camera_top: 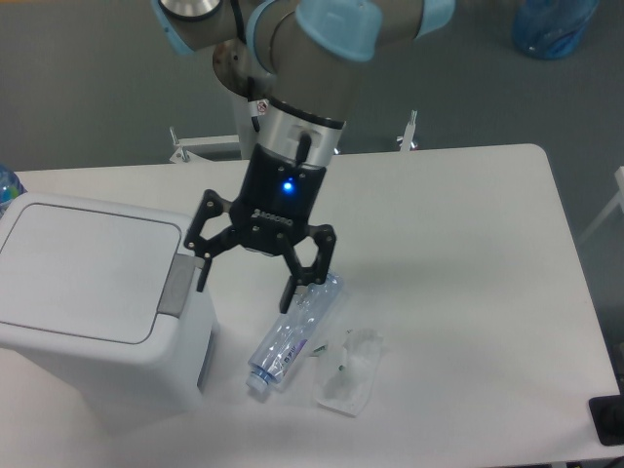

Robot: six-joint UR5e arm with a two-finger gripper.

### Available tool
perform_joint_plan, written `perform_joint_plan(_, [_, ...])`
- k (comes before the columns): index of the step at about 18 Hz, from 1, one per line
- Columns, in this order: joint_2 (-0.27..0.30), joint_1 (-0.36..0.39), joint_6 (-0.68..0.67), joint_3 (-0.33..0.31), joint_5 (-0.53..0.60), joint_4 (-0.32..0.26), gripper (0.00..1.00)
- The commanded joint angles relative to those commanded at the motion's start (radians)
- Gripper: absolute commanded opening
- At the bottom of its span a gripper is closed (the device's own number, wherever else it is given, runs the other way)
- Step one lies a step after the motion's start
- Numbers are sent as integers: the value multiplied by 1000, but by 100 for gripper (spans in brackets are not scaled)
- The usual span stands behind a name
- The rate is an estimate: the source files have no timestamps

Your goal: Open the trash can

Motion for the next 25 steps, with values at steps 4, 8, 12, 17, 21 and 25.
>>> perform_joint_plan(4, [-2, 0, 3, -15, 0, 2, 100])
perform_joint_plan(8, [-9, -5, 5, -23, 2, 3, 100])
perform_joint_plan(12, [-14, -5, 5, -25, 2, 3, 100])
perform_joint_plan(17, [-21, -18, 5, -25, 38, 3, 100])
perform_joint_plan(21, [-23, -22, 3, -25, 43, 3, 100])
perform_joint_plan(25, [-23, -22, -3, -23, 43, 2, 100])
